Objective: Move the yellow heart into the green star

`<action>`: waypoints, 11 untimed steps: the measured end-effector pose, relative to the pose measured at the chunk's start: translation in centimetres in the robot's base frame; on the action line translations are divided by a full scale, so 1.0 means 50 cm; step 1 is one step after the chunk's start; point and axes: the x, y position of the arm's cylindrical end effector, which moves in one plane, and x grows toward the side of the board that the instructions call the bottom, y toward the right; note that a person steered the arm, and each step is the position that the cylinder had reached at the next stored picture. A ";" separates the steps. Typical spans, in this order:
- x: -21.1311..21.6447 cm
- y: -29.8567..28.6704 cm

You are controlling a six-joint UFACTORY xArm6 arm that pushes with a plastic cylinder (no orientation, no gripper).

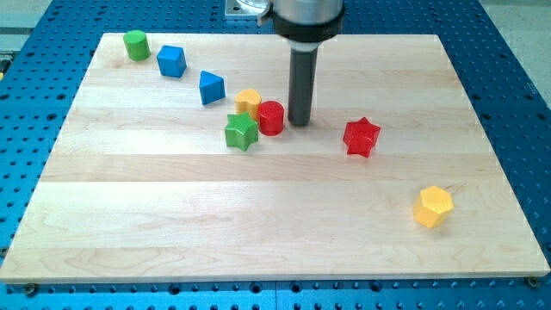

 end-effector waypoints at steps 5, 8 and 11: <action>-0.053 -0.090; 0.006 -0.065; 0.114 0.251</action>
